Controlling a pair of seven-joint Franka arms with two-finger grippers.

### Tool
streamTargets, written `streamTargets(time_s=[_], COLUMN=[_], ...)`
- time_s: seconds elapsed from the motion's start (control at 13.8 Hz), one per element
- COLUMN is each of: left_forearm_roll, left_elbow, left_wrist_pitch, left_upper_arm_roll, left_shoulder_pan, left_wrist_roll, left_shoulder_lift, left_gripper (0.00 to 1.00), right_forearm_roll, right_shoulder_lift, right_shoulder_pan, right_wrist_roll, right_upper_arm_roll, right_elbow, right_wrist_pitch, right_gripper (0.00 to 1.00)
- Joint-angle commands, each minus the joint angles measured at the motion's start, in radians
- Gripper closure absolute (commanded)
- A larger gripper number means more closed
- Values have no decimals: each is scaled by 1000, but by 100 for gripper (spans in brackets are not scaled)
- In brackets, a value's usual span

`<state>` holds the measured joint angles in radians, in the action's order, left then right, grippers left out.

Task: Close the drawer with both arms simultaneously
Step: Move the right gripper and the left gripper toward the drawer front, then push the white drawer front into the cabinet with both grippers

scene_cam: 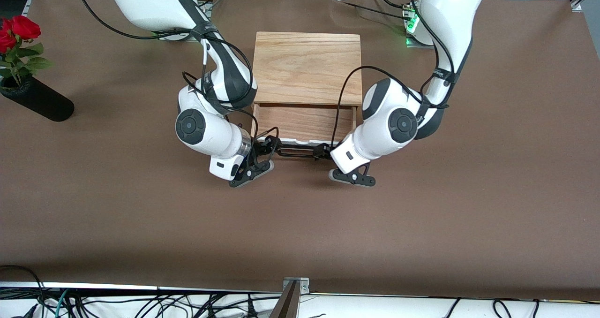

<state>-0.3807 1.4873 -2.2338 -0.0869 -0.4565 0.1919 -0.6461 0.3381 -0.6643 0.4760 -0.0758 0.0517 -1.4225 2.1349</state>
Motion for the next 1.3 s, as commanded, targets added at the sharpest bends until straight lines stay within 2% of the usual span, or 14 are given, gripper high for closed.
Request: streamTargets(time_s=[0.0,0.58,1.23], left_forearm_roll=[-30,-29,-23], left_elbow=[-15,-21,-19], left_wrist_pitch=[51,226,333], left_upper_arm_roll=[6,6,7], left_shoulder_pan=[-10,-5,-5], left_wrist_roll=[1,0,1], left_shoulder_lift=[-4,3,3], left_gripper=[0,0,0], right_forearm_roll=[18,19,32], right_shoulder_lift=[-9,-9,-8], right_shoulder_pan=[4,6,22], right_wrist_roll=[13,13,21], right_upper_arm_roll=[-4,2,37], right_elbow=[17,17,16], right_wrist_pitch=[-47,-164,-262], right_gripper=[0,0,0])
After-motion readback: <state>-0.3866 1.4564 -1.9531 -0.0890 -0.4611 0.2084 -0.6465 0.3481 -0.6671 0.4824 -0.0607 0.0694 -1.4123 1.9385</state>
